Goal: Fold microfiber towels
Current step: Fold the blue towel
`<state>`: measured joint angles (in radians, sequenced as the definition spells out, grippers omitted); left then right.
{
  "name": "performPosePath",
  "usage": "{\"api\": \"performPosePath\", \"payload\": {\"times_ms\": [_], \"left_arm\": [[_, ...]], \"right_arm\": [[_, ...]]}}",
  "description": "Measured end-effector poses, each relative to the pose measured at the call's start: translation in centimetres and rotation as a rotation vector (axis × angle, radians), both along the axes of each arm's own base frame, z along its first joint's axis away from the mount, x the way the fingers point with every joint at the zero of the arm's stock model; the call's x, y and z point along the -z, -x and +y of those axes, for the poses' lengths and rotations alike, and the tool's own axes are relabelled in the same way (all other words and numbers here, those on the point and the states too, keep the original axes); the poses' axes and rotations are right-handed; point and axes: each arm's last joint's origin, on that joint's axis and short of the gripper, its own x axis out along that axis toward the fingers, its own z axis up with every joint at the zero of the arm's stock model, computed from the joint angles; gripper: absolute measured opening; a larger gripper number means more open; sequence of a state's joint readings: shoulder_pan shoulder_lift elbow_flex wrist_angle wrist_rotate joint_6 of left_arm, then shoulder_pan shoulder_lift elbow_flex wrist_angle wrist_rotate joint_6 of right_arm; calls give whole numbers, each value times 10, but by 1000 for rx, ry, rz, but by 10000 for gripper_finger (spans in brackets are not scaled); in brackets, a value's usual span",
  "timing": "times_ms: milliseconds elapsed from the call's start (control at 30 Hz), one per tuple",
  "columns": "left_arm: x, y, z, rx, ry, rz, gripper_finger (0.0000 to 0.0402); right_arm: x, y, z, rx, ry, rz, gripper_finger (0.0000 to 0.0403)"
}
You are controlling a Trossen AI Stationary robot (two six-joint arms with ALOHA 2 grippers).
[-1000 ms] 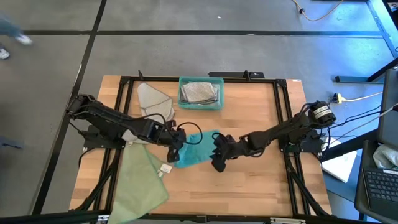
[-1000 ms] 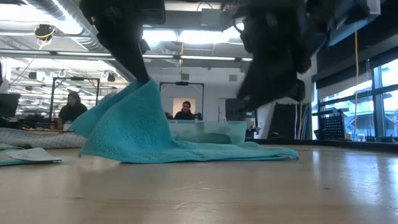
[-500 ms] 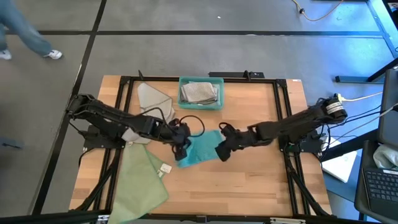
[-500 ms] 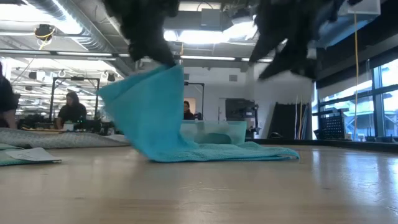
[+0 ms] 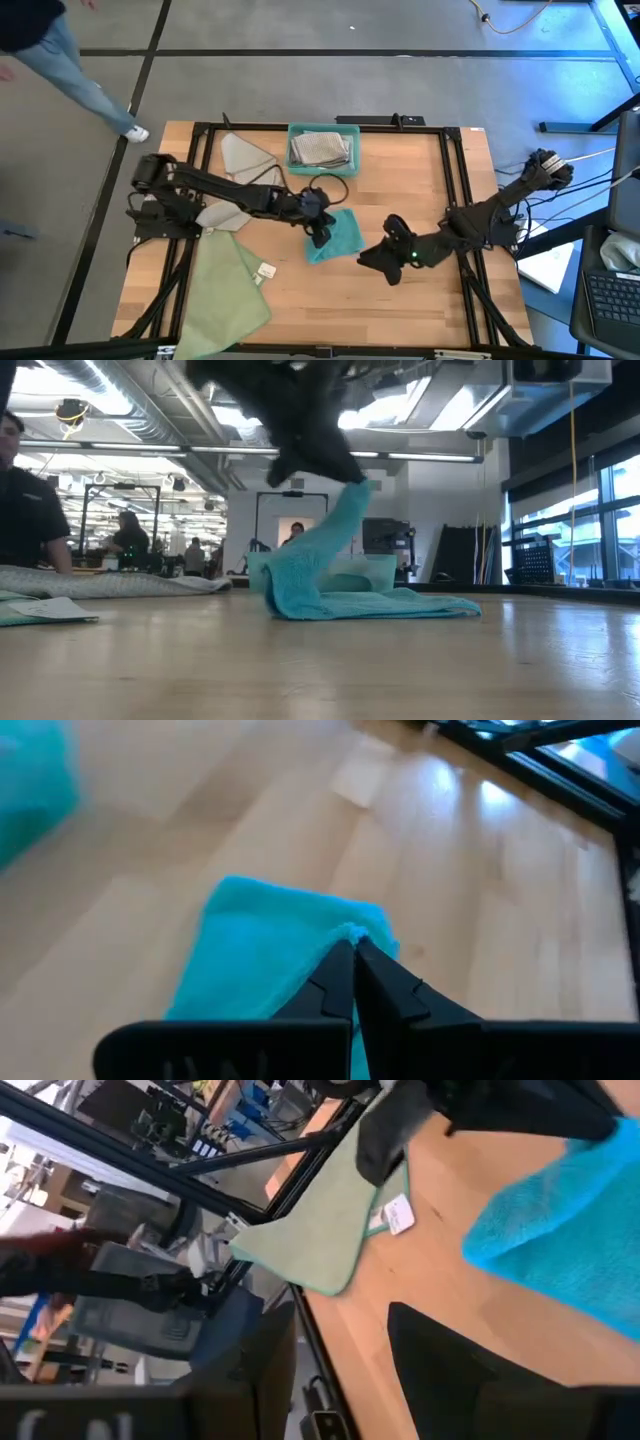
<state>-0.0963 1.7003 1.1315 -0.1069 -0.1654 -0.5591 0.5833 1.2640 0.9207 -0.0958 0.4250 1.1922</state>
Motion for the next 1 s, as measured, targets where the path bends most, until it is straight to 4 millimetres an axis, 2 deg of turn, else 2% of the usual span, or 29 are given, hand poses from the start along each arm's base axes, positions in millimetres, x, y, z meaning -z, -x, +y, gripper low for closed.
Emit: {"api": "performPosePath", "payload": {"times_ms": [167, 333, 433, 533, 700, 867, 1000], "left_arm": [[3, -34, -7, 88, -18, 24, 0], [5, -54, -5, 111, -64, 85, 0], [8, -52, 6, 88, -129, 160, 0], [10, -49, 25, 4, -189, 225, 0], [10, -49, 52, -5, -137, 220, 0], [9, -50, 61, -7, -136, 200, 0], [9, -50, 58, 29, -110, 197, 0]], "right_arm": [[4, 6, 9, -10, -5, 31, 161], [23, 6, 11, -15, 24, 168, 161], [31, 3, 15, -39, 1, 213, 161], [33, -3, 20, -46, -22, 179, 161], [37, -9, 25, -47, -35, 155, 161], [38, -12, 27, -46, -44, 141, 161], [38, -12, 27, -45, -45, 138, 161]]}}
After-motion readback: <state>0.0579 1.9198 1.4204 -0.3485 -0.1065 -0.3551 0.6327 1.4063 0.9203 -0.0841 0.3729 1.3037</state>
